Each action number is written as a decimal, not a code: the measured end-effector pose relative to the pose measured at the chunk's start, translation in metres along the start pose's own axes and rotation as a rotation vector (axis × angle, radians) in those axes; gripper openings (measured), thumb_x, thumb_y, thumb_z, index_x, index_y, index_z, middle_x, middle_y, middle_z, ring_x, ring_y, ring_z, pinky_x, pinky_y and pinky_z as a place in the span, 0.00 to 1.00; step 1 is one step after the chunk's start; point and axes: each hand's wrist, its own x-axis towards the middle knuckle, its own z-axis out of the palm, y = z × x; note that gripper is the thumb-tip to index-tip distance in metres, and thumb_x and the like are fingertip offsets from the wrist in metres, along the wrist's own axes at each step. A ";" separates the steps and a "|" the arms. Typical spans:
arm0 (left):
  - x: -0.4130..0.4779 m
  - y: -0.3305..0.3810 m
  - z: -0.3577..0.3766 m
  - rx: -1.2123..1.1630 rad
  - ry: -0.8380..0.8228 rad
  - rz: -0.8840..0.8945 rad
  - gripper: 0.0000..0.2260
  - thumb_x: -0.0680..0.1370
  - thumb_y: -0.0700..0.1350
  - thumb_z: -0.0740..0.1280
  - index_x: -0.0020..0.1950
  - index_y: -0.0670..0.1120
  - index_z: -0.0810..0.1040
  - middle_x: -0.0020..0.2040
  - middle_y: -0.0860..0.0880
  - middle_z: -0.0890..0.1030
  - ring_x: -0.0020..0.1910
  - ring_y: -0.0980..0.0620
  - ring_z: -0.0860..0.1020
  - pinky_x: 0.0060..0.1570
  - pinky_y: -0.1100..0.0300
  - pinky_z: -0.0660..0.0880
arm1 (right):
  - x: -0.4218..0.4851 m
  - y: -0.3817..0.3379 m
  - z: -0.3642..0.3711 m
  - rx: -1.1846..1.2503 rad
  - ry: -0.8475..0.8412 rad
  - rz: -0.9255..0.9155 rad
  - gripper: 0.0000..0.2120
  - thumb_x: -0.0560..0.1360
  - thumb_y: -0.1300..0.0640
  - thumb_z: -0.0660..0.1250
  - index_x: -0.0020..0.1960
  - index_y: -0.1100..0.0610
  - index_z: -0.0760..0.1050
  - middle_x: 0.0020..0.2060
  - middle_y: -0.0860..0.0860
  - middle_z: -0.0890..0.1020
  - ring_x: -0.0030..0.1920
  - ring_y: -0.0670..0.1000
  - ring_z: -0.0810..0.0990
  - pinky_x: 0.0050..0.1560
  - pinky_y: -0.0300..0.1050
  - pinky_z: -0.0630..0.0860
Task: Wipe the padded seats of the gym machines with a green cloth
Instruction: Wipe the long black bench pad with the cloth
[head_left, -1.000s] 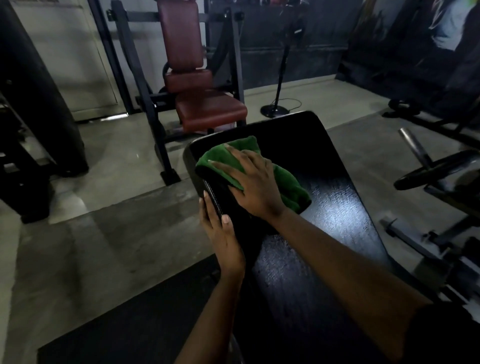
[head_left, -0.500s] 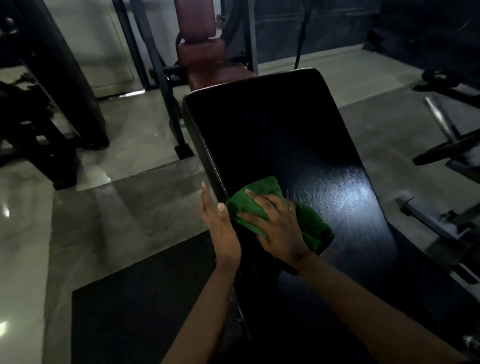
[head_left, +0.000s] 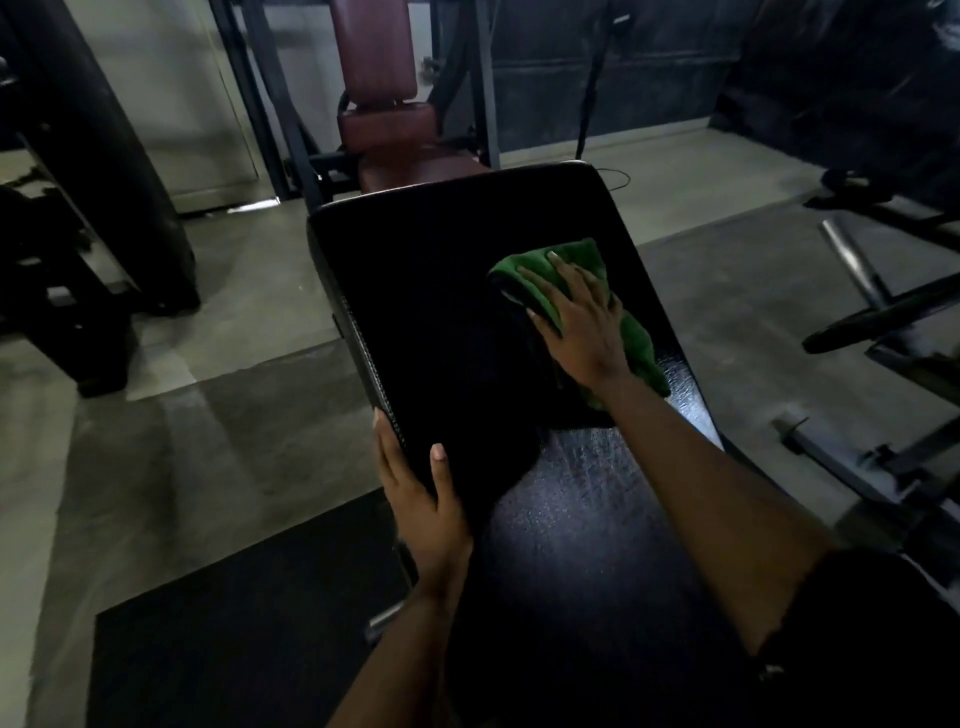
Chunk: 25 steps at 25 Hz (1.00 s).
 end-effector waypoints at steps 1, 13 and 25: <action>-0.001 0.000 0.000 0.011 0.003 0.008 0.28 0.76 0.60 0.53 0.76 0.57 0.51 0.77 0.53 0.56 0.75 0.58 0.57 0.72 0.57 0.58 | -0.003 0.005 0.008 0.011 0.005 0.017 0.23 0.74 0.47 0.60 0.69 0.43 0.65 0.71 0.52 0.66 0.69 0.58 0.66 0.60 0.66 0.67; 0.000 0.000 0.002 0.058 0.037 0.055 0.30 0.78 0.56 0.53 0.77 0.45 0.53 0.76 0.47 0.58 0.74 0.58 0.57 0.67 0.77 0.52 | -0.230 -0.023 0.000 0.066 -0.090 -0.128 0.25 0.71 0.49 0.57 0.68 0.38 0.64 0.69 0.48 0.65 0.63 0.54 0.66 0.56 0.59 0.70; -0.033 0.012 -0.089 0.145 -0.424 -0.226 0.28 0.80 0.48 0.61 0.77 0.50 0.53 0.77 0.46 0.54 0.76 0.50 0.55 0.67 0.67 0.53 | -0.244 -0.066 -0.066 0.318 -0.471 -0.049 0.29 0.70 0.61 0.62 0.69 0.43 0.66 0.66 0.51 0.72 0.64 0.56 0.70 0.63 0.58 0.70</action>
